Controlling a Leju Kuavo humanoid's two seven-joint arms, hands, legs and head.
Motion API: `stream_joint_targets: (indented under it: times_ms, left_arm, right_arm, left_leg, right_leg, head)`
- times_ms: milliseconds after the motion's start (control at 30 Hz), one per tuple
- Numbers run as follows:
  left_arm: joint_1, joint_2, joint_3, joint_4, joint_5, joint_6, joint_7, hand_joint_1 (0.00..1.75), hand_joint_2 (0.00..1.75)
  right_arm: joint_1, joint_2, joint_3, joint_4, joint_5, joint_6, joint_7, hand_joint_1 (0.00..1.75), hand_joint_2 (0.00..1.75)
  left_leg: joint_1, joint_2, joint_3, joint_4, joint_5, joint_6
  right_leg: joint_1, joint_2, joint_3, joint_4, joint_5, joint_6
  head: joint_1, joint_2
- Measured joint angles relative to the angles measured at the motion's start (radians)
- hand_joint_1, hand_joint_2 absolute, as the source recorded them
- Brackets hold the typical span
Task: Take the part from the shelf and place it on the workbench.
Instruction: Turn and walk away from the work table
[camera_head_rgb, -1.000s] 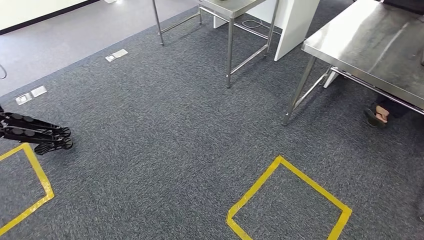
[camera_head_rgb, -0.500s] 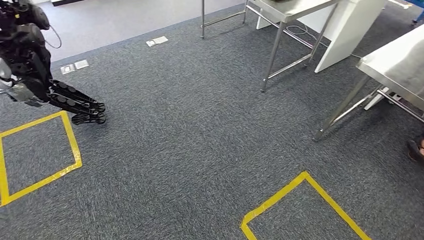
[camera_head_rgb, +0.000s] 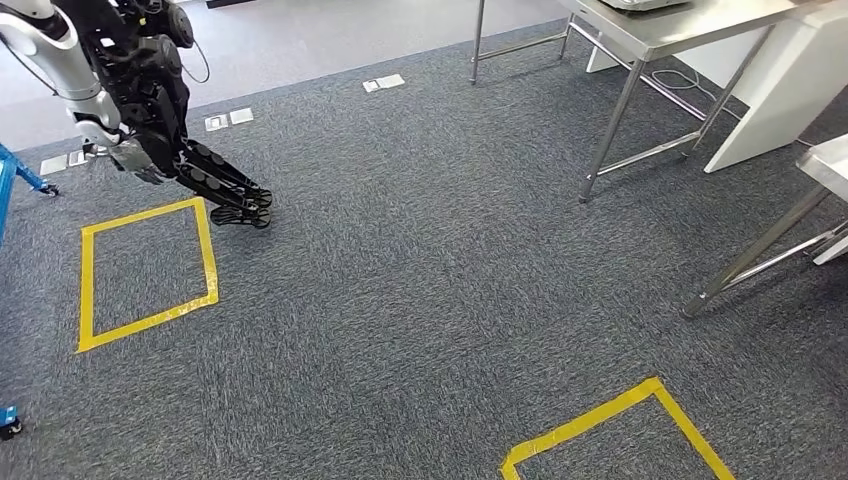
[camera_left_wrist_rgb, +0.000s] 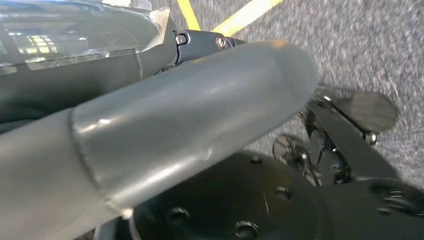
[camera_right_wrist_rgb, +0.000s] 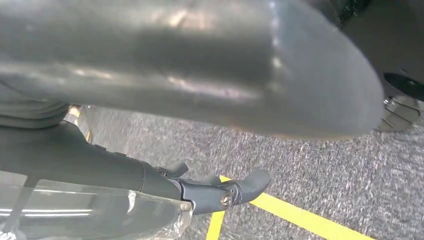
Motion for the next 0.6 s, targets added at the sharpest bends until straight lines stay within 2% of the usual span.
stream_joint_targets:
  times_ms: [33,67,100,133,167,233,267,300,333,367,400,433,467,500,533,567,600]
  left_arm:
    - [-0.001,0.0,-0.003,0.0,0.0,0.0,0.0,0.0,0.0]
    - [0.0,0.0,-0.005,0.001,0.0,0.0,0.0,0.0,0.0]
    - [0.0,0.0,-0.008,0.001,0.0,0.0,0.0,0.0,0.0]
    - [0.001,0.001,-0.011,0.002,0.0,0.0,0.0,0.0,0.0]
    - [0.001,0.002,-0.013,0.002,-0.001,0.0,0.0,0.0,0.0]
    - [-0.002,0.003,-0.019,0.002,-0.008,-0.001,0.002,0.0,0.0]
    - [-0.004,0.004,-0.022,0.002,-0.017,-0.001,0.004,0.0,0.0]
    - [-0.005,0.004,-0.026,0.002,-0.027,-0.002,0.007,0.0,0.0]
    - [-0.004,0.005,-0.031,0.002,-0.036,-0.003,0.01,0.0,0.0]
    - [-0.003,0.006,-0.037,0.002,-0.043,-0.004,0.013,0.0,0.0]
    - [-0.002,0.007,-0.042,0.002,-0.049,-0.005,0.014,0.0,0.0]
    - [-0.002,0.008,-0.046,0.002,-0.053,-0.007,0.015,0.0,0.0]
    - [-0.001,0.008,-0.05,0.002,-0.058,-0.01,0.015,0.0,0.0]
    - [-0.002,0.008,-0.054,0.002,-0.063,-0.013,0.015,0.0,0.44]
    - [-0.001,0.009,-0.058,0.002,-0.067,-0.017,0.015,0.0,0.87]
    - [0.0,0.009,-0.063,0.002,-0.07,-0.019,0.015,0.0,1.31]
    - [0.003,0.01,-0.066,0.002,-0.071,-0.022,0.016,0.0,1.75]
  right_arm:
    - [0.003,-0.001,-0.001,0.001,0.0,0.0,0.0,0.0,0.0]
    - [0.005,-0.002,-0.001,0.002,0.0,0.0,0.0,0.0,0.0]
    - [0.005,-0.002,-0.002,0.002,0.0,0.0,0.001,0.0,0.0]
    - [0.005,-0.002,-0.002,0.003,0.0,0.0,0.001,0.0,0.0]
    - [0.004,-0.002,-0.002,0.003,0.0,0.0,0.001,0.0,0.0]
    - [0.003,-0.003,-0.003,0.003,-0.001,0.0,0.005,0.0,0.0]
    - [0.003,-0.003,-0.004,0.003,-0.002,0.0,0.01,0.0,0.0]
    - [0.002,-0.003,-0.006,0.003,-0.003,0.0,0.017,0.0,0.0]
    - [0.0,-0.003,-0.007,0.003,-0.006,0.0,0.023,0.0,0.0]
    - [-0.002,-0.002,-0.009,0.003,-0.007,0.0,0.029,0.0,0.0]
    - [-0.003,-0.001,-0.01,0.003,-0.009,0.0,0.032,0.0,0.0]
    - [-0.002,0.0,-0.013,0.003,-0.01,0.001,0.034,0.0,0.0]
    - [-0.001,0.001,-0.016,0.003,-0.012,0.003,0.036,0.0,0.0]
    - [0.001,0.002,-0.019,0.004,-0.013,0.006,0.038,0.0,0.0]
    - [0.004,0.003,-0.023,0.004,-0.014,0.011,0.041,0.0,0.0]
    - [0.005,0.003,-0.026,0.004,-0.015,0.015,0.042,0.0,0.0]
    - [0.007,0.003,-0.029,0.004,-0.015,0.018,0.043,0.0,0.0]
  left_leg:
    - [0.002,0.007,-0.025,0.054,-0.023,-0.003]
    - [0.003,0.012,-0.038,0.087,-0.032,-0.006]
    - [0.005,0.016,-0.036,0.09,-0.026,-0.009]
    - [0.007,0.024,-0.01,0.05,-0.004,-0.01]
    - [0.009,0.042,0.03,-0.015,0.023,-0.011]
    - [0.01,0.09,0.104,-0.135,0.063,-0.008]
    - [0.007,0.103,0.119,-0.162,0.068,-0.002]
    - [0.004,0.103,0.121,-0.169,0.07,0.005]
    - [0.0,0.088,0.118,-0.171,0.072,0.012]
    - [0.0,0.077,0.116,-0.174,0.076,0.021]
    - [0.0,0.064,0.115,-0.177,0.082,0.029]
    - [0.001,0.052,0.113,-0.18,0.087,0.037]
    - [0.003,0.038,0.111,-0.182,0.091,0.043]
    - [0.001,0.023,0.108,-0.182,0.093,0.047]
    - [0.0,0.008,0.106,-0.182,0.095,0.049]
    - [-0.002,-0.007,0.104,-0.182,0.096,0.05]
    - [-0.003,-0.024,0.104,-0.181,0.096,0.051]
  right_leg:
    - [0.001,-0.016,-0.002,0.0,-0.001,-0.001]
    - [0.002,-0.032,-0.005,0.0,-0.002,-0.002]
    - [0.002,-0.046,-0.007,0.0,-0.002,-0.002]
    - [0.002,-0.06,-0.008,0.001,-0.003,-0.002]
    - [0.002,-0.072,-0.004,0.002,-0.005,0.0]
    - [0.008,-0.093,-0.001,0.007,-0.011,0.009]
    - [0.011,-0.103,0.004,0.009,-0.014,0.015]
    - [0.014,-0.112,0.007,0.01,-0.016,0.021]
    - [0.012,-0.123,0.014,0.009,-0.016,0.026]
    - [0.009,-0.122,0.016,0.011,-0.019,0.032]
    - [0.006,-0.102,0.009,0.026,-0.03,0.035]
    - [0.003,-0.073,-0.006,0.058,-0.05,0.035]
    - [0.001,-0.037,-0.032,0.114,-0.079,0.033]
    - [0.001,-0.01,-0.064,0.185,-0.11,0.029]
    - [0.001,0.002,-0.096,0.253,-0.134,0.027]
    - [0.001,0.008,-0.12,0.3,-0.146,0.028]
    - [0.001,0.011,-0.126,0.308,-0.14,0.033]
  head:
    - [-0.001,0.0]
    - [-0.001,0.0]
    - [-0.002,0.0]
    - [-0.002,0.0]
    - [-0.002,0.0]
    - [-0.002,0.0]
    - [0.0,0.0]
    - [0.003,0.0]
    - [0.005,0.0]
    - [0.006,0.0]
    - [0.007,0.0]
    - [0.009,0.0]
    - [0.012,0.0]
    - [0.014,0.0]
    - [0.015,0.0]
    - [0.015,0.0]
    - [0.015,0.0]
